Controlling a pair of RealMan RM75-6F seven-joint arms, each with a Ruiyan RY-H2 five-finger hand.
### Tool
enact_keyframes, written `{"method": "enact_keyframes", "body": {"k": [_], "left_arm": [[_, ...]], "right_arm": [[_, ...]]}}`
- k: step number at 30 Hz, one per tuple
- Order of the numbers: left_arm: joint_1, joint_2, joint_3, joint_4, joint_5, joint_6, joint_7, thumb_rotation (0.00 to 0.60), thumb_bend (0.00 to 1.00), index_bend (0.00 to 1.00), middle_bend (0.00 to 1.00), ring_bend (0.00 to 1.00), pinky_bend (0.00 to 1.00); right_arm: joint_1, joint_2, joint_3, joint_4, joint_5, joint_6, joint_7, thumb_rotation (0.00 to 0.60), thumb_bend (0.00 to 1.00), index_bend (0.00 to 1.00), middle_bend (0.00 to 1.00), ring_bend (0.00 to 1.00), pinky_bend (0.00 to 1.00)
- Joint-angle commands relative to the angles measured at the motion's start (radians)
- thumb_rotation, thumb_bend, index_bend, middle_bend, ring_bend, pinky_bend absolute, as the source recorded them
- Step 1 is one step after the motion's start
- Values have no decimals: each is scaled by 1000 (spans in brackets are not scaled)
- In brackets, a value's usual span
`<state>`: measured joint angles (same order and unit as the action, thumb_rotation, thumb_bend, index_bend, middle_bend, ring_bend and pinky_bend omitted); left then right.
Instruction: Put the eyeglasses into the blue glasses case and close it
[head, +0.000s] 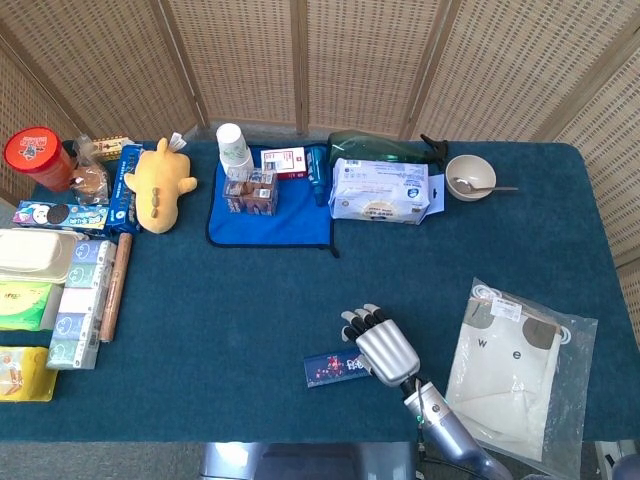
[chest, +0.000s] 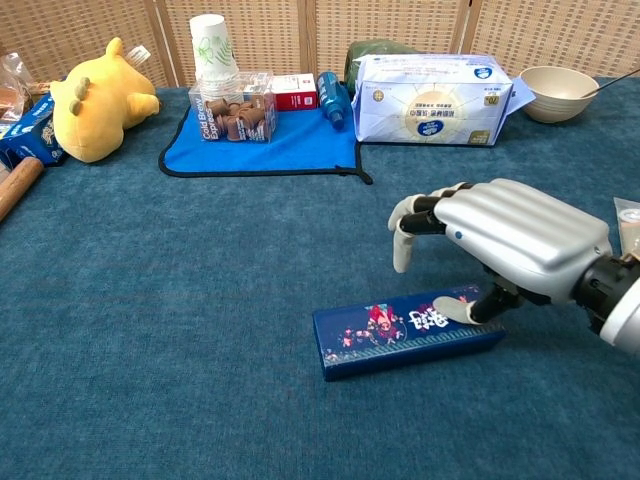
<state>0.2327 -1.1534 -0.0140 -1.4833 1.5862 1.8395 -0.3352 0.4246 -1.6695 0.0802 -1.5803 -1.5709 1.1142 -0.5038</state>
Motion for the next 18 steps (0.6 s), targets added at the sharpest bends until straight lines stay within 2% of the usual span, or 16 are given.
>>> {"method": "enact_keyframes", "body": {"k": [1,6,10,18], "left_arm": [[-1,1,-1,2,-1,-1,0,600,289,130,95,0,0],[-4,0,-2,1,0,-4,1,600,290,130,95,0,0],[-7,-2,-1,-1,3,-10,3,600,290,130,93,0,0],[-13,3,-4,-3,7,-10,4,600,289,130,93,0,0]], "right_arm": [[11,23,8,-33,1,-1,-17,600,230,391,237,232,236],[20,89,3,-155,33,-27,-102,600,235,351,235,210,220],[22,135,-16,-251,93,-62,-187,600,243,268,232,195,215],[37,177,-50,-348,198,-98,-328,600,267,94,164,118,175]]}}
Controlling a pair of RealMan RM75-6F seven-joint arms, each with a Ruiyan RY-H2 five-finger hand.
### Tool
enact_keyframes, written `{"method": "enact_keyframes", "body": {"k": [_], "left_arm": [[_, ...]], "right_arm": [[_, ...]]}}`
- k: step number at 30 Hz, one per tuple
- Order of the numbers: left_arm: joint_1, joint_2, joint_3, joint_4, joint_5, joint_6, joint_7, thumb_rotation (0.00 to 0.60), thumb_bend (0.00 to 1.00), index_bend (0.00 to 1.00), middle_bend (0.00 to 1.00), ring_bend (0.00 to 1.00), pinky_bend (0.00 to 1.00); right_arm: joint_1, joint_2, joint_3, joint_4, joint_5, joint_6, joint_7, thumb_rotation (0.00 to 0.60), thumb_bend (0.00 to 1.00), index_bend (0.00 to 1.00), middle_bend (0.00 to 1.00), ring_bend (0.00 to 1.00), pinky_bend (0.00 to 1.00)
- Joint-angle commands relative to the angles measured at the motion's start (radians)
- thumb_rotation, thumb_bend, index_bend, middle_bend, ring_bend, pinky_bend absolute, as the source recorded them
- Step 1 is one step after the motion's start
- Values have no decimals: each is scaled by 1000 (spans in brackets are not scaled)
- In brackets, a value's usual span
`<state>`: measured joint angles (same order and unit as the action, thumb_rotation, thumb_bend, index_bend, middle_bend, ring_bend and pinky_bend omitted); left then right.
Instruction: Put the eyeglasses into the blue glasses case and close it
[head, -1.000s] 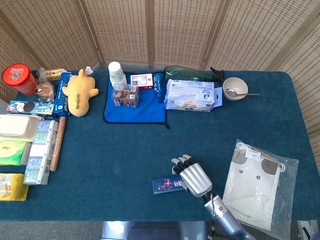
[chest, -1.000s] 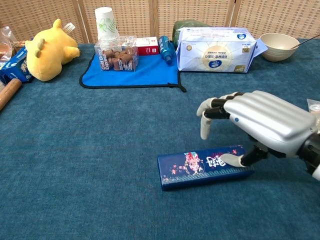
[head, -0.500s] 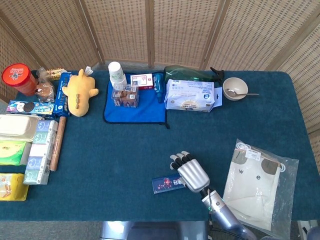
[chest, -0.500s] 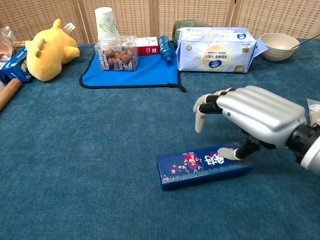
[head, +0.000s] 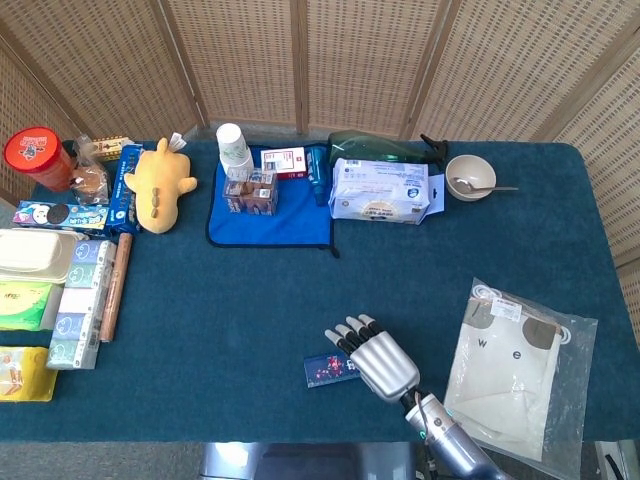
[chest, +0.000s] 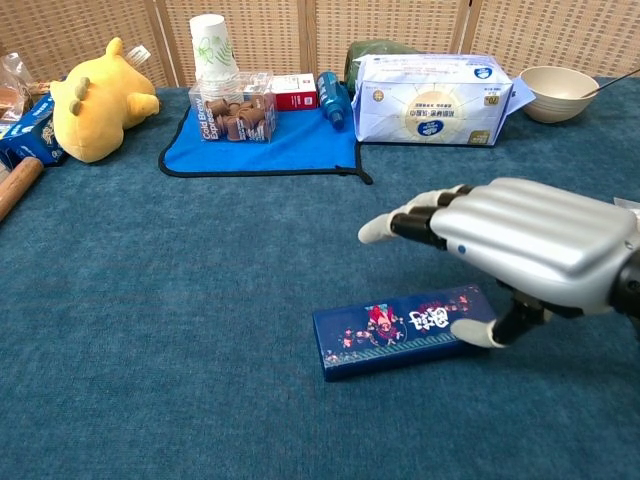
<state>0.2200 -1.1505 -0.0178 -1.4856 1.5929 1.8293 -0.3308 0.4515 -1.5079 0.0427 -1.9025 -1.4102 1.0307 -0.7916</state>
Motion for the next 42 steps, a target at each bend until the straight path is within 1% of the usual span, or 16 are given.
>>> {"method": "enact_keyframes", "body": {"k": [1,5,8,11,20,27,30,33,35,39,42], "left_arm": [[0,1,0,0,0,1,0,600,289,130,92,0,0],[4,1,2,0,-2,3,-1,600,290,130,92,0,0],[6,0,4,3,-3,4,-3,600,290,130,92,0,0],[7,0,4,5,-4,5,-4,600,289,130,92,0,0],[9,-1,3,8,-6,8,-10,600,290,130,92,0,0],[13,-4,5,16,-10,8,-18,600,290,129,92,0,0],[15,-5,5,20,-12,8,-23,600,290,129,92,0,0],[16,-7,4,26,-15,7,-30,600,290,129,92,0,0],[17,-8,5,30,-17,6,-34,600,289,129,92,0,0],[18,-10,4,38,-20,4,-39,600,289,129,92,0,0],[20,-10,3,43,-24,5,-45,600,290,129,92,0,0]], "right_arm": [[15,16,-14,-28,49,-18,-55,600,271,75,156,110,169],[33,20,-20,-37,91,-30,-94,600,280,22,133,83,151],[47,19,-26,-41,122,-38,-117,600,281,5,124,73,147],[62,24,-33,-54,156,-41,-150,600,286,0,110,60,140],[92,15,-50,-62,206,-35,-189,600,298,0,91,41,133],[114,-5,-56,-50,234,-34,-201,600,299,0,91,41,133],[130,-17,-54,-40,253,-37,-205,600,298,3,93,55,135],[153,-34,-39,-29,289,-47,-198,600,298,46,107,93,152],[165,-40,-34,-22,305,-50,-197,600,297,91,135,121,168],[184,-57,-30,-5,338,-50,-192,600,298,145,181,156,192],[195,-69,-24,5,348,-44,-174,600,295,243,252,214,253]]}}
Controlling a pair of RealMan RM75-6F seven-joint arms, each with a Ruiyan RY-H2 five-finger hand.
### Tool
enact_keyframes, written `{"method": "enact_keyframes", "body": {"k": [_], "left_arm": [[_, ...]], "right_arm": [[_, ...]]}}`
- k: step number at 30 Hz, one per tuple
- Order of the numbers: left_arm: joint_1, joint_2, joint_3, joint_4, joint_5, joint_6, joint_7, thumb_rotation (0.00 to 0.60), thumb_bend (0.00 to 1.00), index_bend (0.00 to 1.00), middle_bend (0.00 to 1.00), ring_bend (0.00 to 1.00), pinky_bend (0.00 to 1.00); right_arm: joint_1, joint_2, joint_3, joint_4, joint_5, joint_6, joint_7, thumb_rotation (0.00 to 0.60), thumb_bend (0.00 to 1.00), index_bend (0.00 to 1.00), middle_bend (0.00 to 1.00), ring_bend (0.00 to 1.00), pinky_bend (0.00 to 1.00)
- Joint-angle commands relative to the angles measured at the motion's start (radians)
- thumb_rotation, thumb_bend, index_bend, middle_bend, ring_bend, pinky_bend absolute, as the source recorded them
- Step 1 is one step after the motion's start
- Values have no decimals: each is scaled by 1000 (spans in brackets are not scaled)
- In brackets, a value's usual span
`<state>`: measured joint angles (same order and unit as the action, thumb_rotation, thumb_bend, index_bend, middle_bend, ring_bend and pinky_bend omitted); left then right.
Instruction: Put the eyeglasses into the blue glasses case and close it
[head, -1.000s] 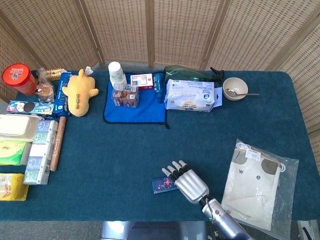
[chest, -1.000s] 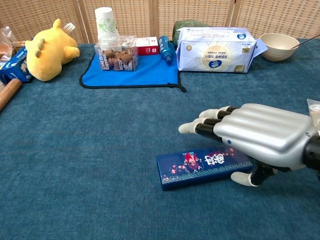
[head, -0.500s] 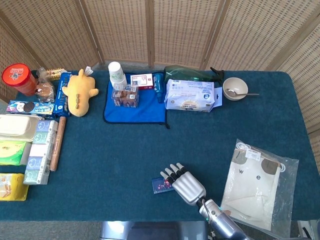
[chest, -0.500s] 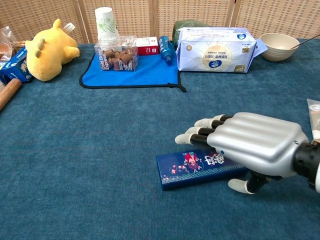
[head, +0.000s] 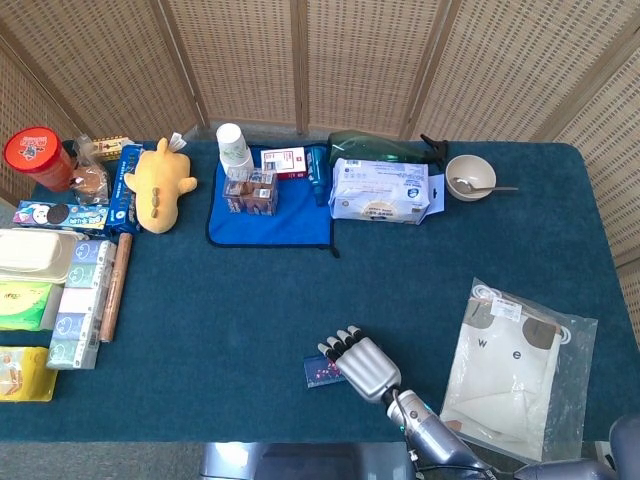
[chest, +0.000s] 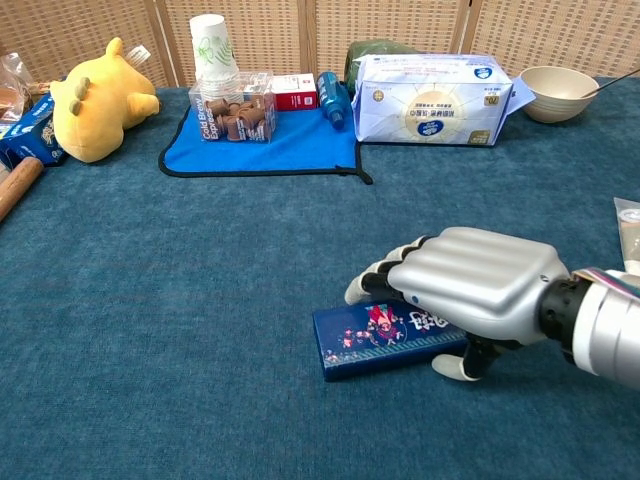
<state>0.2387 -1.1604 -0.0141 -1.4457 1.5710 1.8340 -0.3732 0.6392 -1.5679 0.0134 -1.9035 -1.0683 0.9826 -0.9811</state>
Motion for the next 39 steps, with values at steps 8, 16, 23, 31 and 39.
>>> {"method": "enact_keyframes", "body": {"k": [8,16,23,31,39], "left_arm": [[-1,-2,-2,7,-3,-5,-7,600,290,127,92,0,0],[-7,-1,-3,0,-1,-13,1,600,289,121,92,0,0],[-19,3,-5,-29,11,-21,27,600,290,120,92,0,0],[-34,10,-6,-67,23,-31,59,600,289,116,92,0,0],[-46,15,-1,-92,30,-47,81,600,289,116,90,0,0]], "right_arm": [[16,-16,13,14,-10,21,78,600,291,496,436,382,399],[25,11,51,10,-7,39,150,600,289,500,435,385,399],[48,54,113,33,21,42,216,600,284,496,431,385,399],[104,69,179,118,125,15,251,600,283,491,420,371,378],[155,46,180,180,238,1,226,600,281,300,262,189,273]]}}
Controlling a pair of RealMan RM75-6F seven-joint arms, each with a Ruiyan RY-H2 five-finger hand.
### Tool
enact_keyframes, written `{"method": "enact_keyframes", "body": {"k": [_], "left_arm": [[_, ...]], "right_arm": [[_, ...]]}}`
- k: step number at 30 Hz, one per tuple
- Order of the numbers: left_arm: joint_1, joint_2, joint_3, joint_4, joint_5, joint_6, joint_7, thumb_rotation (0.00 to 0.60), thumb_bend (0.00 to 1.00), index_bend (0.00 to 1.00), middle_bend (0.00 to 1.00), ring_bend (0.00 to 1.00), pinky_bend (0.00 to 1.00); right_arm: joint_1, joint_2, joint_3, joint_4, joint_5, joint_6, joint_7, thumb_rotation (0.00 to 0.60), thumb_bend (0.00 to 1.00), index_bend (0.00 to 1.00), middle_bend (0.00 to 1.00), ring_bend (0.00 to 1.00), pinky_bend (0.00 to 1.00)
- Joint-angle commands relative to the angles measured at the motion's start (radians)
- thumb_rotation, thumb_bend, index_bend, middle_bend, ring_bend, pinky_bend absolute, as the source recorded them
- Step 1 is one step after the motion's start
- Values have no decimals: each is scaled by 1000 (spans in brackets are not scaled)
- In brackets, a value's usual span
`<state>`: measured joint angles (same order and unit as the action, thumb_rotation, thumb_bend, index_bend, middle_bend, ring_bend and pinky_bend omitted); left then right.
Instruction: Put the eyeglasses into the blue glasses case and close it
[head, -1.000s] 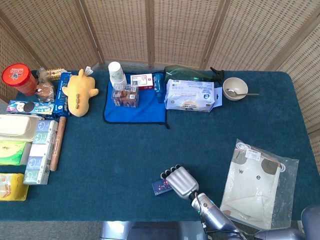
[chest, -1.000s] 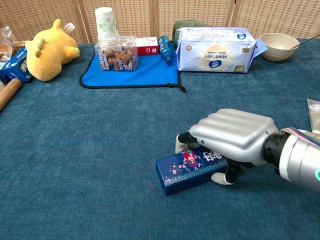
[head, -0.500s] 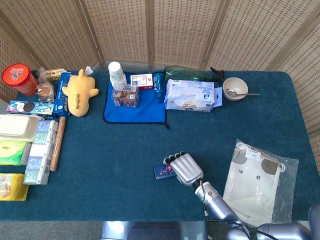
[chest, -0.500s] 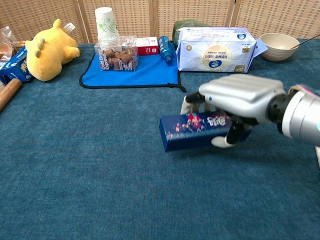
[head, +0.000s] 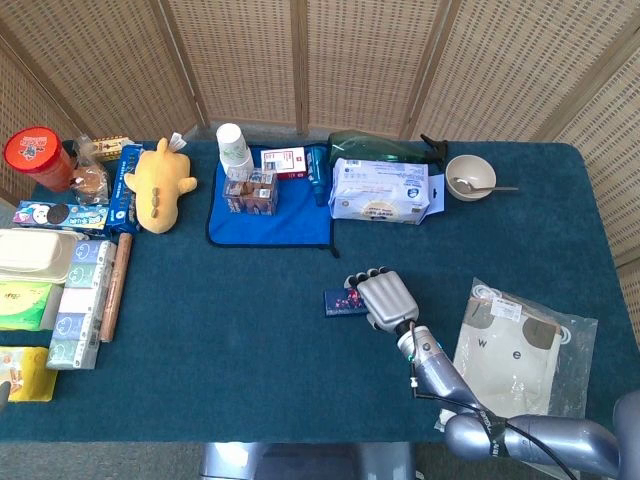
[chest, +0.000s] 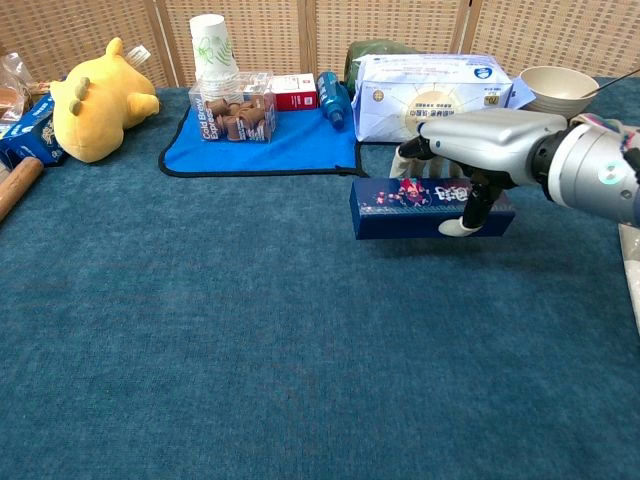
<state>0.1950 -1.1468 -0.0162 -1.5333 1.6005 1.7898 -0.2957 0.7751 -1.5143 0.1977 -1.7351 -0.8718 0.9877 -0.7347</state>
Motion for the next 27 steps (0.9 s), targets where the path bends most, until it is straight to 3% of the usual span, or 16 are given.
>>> {"method": "enact_keyframes", "body": {"k": [1,5,11,20,27], "left_arm": [[-4,2,0,-7,0,-6,6,600,289,115,88,0,0],[-8,6,1,-14,-4,-15,14,600,290,113,81,0,0],[-19,12,1,-42,-5,-30,37,600,289,113,79,0,0],[-23,22,1,-73,-26,-48,68,600,291,113,79,0,0],[-24,47,4,-90,-67,-85,92,600,290,113,80,0,0]], "right_arm": [[24,-7,-6,12,55,-2,-27,600,282,233,214,141,246],[31,-1,-12,4,75,13,-35,600,274,83,120,49,189],[16,65,-34,-94,46,63,-30,600,270,48,109,35,185],[-117,193,-110,-272,-141,272,27,600,273,80,151,72,194],[-296,243,-212,-253,-303,453,159,600,276,192,217,121,206]]}}
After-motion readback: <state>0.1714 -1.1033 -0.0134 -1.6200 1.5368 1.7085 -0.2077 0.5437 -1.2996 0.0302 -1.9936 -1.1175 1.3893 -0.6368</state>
